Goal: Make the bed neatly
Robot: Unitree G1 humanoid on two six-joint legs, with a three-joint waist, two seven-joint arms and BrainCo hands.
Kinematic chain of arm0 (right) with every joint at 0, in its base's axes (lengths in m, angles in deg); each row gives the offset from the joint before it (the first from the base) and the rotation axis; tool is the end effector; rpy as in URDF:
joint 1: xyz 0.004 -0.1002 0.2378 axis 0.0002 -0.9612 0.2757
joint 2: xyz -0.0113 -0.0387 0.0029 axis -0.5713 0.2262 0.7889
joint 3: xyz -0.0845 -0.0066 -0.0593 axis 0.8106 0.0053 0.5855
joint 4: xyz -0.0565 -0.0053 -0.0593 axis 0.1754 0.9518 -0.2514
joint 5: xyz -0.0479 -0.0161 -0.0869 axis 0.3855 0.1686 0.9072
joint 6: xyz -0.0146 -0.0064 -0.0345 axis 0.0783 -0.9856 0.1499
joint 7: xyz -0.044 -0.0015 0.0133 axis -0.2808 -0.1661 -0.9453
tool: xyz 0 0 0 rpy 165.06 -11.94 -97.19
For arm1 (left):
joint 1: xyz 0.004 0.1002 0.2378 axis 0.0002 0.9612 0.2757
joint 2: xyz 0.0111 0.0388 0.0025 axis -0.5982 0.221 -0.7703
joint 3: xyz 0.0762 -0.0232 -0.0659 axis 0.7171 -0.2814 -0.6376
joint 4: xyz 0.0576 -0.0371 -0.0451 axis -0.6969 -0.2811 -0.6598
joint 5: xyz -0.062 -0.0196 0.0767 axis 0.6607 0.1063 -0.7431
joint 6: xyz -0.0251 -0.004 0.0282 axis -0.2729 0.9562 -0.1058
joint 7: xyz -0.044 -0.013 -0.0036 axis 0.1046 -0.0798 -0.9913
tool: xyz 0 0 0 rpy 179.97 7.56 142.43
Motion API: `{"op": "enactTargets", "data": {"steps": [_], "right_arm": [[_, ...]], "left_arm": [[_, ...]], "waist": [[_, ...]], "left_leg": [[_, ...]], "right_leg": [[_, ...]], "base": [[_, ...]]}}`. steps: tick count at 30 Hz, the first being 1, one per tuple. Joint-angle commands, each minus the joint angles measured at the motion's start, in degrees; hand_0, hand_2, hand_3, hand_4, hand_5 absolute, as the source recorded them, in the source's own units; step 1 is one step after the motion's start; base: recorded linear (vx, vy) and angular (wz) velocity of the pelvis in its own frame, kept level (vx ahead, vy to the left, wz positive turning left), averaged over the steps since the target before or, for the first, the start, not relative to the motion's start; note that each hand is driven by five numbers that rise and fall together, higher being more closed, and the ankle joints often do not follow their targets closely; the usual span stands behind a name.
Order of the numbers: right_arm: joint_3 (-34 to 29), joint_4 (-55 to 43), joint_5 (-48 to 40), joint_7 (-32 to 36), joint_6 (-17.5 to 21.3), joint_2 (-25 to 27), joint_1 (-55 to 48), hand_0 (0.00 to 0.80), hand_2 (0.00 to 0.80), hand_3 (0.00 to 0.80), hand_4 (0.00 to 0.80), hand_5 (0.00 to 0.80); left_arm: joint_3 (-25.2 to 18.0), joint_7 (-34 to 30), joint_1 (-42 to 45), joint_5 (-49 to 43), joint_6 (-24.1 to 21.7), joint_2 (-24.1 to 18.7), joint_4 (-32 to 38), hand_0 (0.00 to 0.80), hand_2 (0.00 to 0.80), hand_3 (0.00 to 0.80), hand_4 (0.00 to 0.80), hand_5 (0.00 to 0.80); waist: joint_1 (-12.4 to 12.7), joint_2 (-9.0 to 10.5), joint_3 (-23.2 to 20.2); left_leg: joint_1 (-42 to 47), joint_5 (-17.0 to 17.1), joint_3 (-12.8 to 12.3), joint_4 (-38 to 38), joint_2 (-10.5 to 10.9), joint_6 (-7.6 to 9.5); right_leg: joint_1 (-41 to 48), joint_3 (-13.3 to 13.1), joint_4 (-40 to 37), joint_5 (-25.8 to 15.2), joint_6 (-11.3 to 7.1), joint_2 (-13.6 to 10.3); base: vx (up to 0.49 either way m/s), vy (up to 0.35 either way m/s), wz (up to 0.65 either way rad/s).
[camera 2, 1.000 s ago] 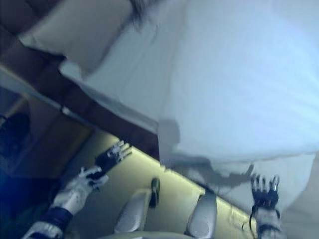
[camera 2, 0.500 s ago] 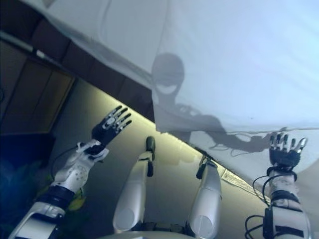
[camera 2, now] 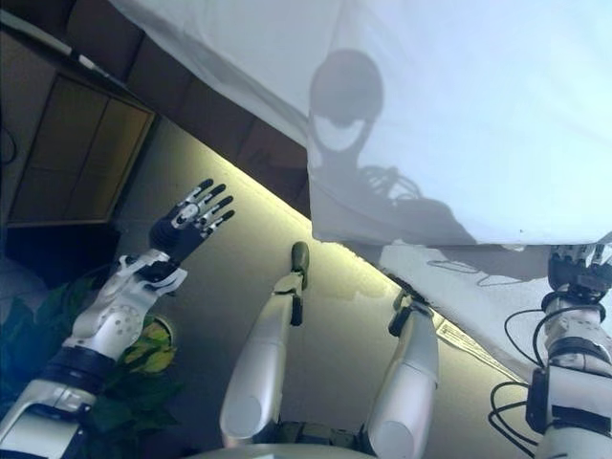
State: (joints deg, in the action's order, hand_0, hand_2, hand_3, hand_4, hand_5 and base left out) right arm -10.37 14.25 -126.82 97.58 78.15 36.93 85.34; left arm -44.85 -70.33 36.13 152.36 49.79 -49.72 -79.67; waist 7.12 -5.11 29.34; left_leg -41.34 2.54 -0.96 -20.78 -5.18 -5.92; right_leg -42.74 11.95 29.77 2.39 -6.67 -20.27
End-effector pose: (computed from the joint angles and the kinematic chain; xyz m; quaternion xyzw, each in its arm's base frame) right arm 0.2211 -0.3854 0.0623 0.6339 -0.1781 -0.2508 0.7097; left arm 0.2551 0.2399 0.0925 -0.1807 -0.0147 -0.1956 0.9638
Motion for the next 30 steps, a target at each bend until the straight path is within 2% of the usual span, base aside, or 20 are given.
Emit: {"op": "enactTargets", "data": {"steps": [1, 8, 14, 24, 30], "right_arm": [[-1.85, -1.21, -2.01, 1.64, -1.22, 1.86, -2.34, 0.000, 0.000, 0.000, 0.000, 0.000], [-4.45, 2.97, -2.01, 1.19, -4.03, 1.42, -5.14, 0.000, 0.000, 0.000, 0.000, 0.000], [-4.51, 4.32, -2.01, 1.39, -5.99, 1.16, -6.27, 0.000, 0.000, 0.000, 0.000, 0.000], [-1.09, 2.28, -2.01, 4.68, -4.95, 5.02, -1.35, 0.000, 0.000, 0.000, 0.000, 0.000], [-0.27, 1.91, -1.92, 3.03, -4.50, 8.27, 2.70, 0.000, 0.000, 0.000, 0.000, 0.000]], "left_arm": [[0.17, -0.83, 0.76, 2.42, -1.40, -0.35, 2.73, 0.000, 0.000, 0.000, 0.000, 0.000], [1.19, -0.16, 0.83, 2.25, -3.44, 1.04, 1.76, 0.000, 0.000, 0.000, 0.000, 0.000], [1.06, 0.43, 0.93, 3.15, -3.35, 0.63, 2.47, 0.000, 0.000, 0.000, 0.000, 0.000], [0.88, -0.10, 0.81, 3.09, -1.85, -0.88, 3.60, 0.000, 0.000, 0.000, 0.000, 0.000], [0.84, -1.60, 1.12, 4.00, -0.81, -1.82, 3.78, 0.000, 0.000, 0.000, 0.000, 0.000]], "waist": [[-0.23, -1.41, -1.91], [-1.20, -2.51, -1.72], [-1.21, -2.49, -0.76], [0.20, -2.66, -0.13], [1.14, -3.17, -0.84]], "left_leg": [[-3.53, -0.38, 3.77, -3.94, -5.58, -3.94], [-3.63, -1.02, 3.50, -4.62, -5.58, -4.02], [-4.23, -1.10, 3.72, -5.59, -5.87, -3.97], [-5.25, -0.51, 4.89, -6.01, -5.71, -3.77], [-5.25, -0.06, 5.10, -5.68, -5.25, -3.67]], "right_leg": [[-2.82, -3.30, -4.84, -9.95, -8.05, -6.43], [-3.97, -4.65, -4.06, -9.52, -8.11, -6.28], [-4.69, -4.89, -2.11, -8.70, -8.02, -5.99], [-5.72, -4.51, 0.88, -7.36, -7.78, -6.30], [-6.09, -4.24, 2.59, -6.63, -7.63, -6.80]], "base": [[0.055, 0.003, 0.01], [0.031, 0.035, -0.03], [0.009, -0.024, -0.01], [0.021, -0.058, 0.03], [0.037, -0.009, 0.09]]}}
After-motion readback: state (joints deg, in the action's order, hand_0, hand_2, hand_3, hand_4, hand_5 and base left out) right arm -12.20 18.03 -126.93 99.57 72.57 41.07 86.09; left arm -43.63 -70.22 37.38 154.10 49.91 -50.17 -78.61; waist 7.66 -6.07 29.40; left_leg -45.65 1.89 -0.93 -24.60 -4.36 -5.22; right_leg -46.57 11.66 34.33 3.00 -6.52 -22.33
